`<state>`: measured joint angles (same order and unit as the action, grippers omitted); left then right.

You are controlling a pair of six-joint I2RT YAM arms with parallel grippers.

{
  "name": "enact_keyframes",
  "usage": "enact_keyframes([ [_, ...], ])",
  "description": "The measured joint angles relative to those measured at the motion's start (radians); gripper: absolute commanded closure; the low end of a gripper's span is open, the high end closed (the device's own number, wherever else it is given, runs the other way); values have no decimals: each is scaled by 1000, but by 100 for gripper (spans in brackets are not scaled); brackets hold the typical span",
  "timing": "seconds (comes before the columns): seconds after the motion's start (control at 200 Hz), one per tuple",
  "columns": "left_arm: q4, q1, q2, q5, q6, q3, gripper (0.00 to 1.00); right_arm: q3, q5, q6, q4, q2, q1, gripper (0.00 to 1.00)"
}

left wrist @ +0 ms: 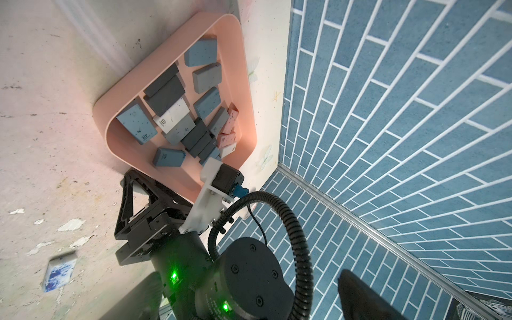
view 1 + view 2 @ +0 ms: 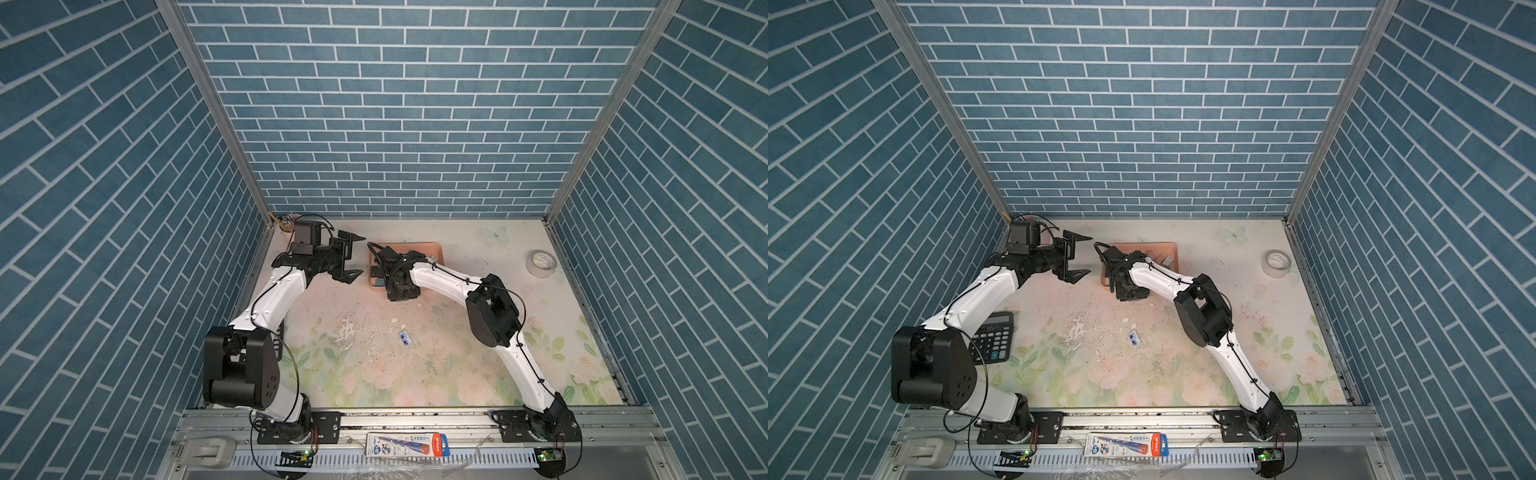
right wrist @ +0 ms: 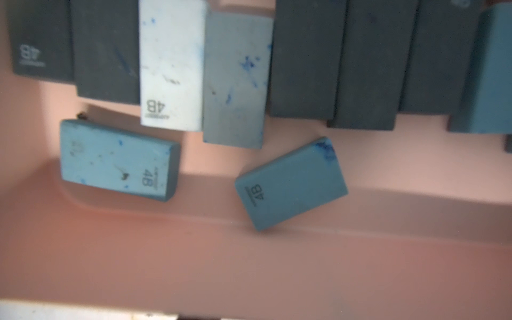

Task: Put the eraser in the storage box
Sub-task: Pick up the eraser from the center of the board.

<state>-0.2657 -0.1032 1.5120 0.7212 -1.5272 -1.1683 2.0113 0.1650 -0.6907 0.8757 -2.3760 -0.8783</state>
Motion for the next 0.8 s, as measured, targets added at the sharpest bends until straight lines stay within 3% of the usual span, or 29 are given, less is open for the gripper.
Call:
enact_keyframes([
  [0.27, -59, 0, 10, -15, 55, -98, 0, -3, 31, 44, 96, 109, 0, 57],
  [0.42, -87, -4, 28, -26, 83, -148, 1, 120, 35, 62, 190, 169, 14, 57],
  [0.565, -88, -26, 56, -29, 94, -168, 0, 255, 14, 60, 235, 182, 85, 57],
  [0.8, -70, -52, 97, -28, 80, -169, 0, 330, 2, 63, 270, 87, 207, 57],
])
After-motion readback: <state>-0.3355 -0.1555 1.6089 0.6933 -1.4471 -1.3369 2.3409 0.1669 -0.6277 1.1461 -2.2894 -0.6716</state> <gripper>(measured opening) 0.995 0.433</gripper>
